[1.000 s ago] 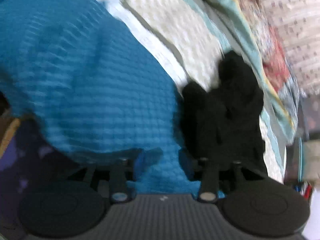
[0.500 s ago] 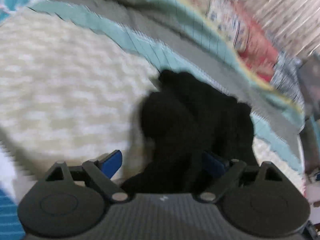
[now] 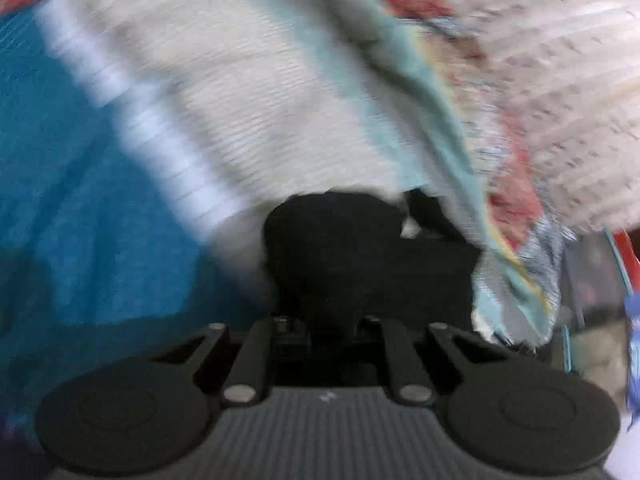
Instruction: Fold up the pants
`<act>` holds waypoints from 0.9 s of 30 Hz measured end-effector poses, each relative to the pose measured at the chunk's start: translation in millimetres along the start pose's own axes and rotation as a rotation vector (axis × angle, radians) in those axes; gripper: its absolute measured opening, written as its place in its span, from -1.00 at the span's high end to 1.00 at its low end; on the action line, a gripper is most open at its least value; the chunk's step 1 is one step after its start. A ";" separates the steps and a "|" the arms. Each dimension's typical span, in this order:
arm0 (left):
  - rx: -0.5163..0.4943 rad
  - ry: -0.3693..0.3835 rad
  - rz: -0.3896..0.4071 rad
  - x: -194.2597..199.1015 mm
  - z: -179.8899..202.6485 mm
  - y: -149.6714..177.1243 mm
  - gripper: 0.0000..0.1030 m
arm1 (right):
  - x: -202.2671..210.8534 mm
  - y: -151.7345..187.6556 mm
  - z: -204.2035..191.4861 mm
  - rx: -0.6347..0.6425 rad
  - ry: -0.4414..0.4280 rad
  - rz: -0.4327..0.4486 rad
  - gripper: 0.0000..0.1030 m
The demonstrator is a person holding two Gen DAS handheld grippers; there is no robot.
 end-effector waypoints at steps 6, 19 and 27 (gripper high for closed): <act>0.038 -0.008 0.000 6.4 -27.0 25.1 0.77 | -48.6 5.6 -28.6 -0.052 0.003 -0.049 0.17; -0.086 0.086 0.053 -17.9 54.7 -9.5 0.77 | 14.8 -53.6 -55.5 -0.234 -0.179 0.089 0.86; -0.285 0.233 -0.003 -38.7 130.1 23.2 0.77 | 255.3 -117.7 4.5 0.004 -0.042 0.499 0.73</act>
Point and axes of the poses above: each gripper's, at about its wrist camera, not at the fingertips, and x roughly against the way its jaws point, z to its right, y to its underside, the point moved 7 cm from there along -x, roughly the way its jaws point, and after that the axes turned 14 degrees about z, right-handed, at the moved point
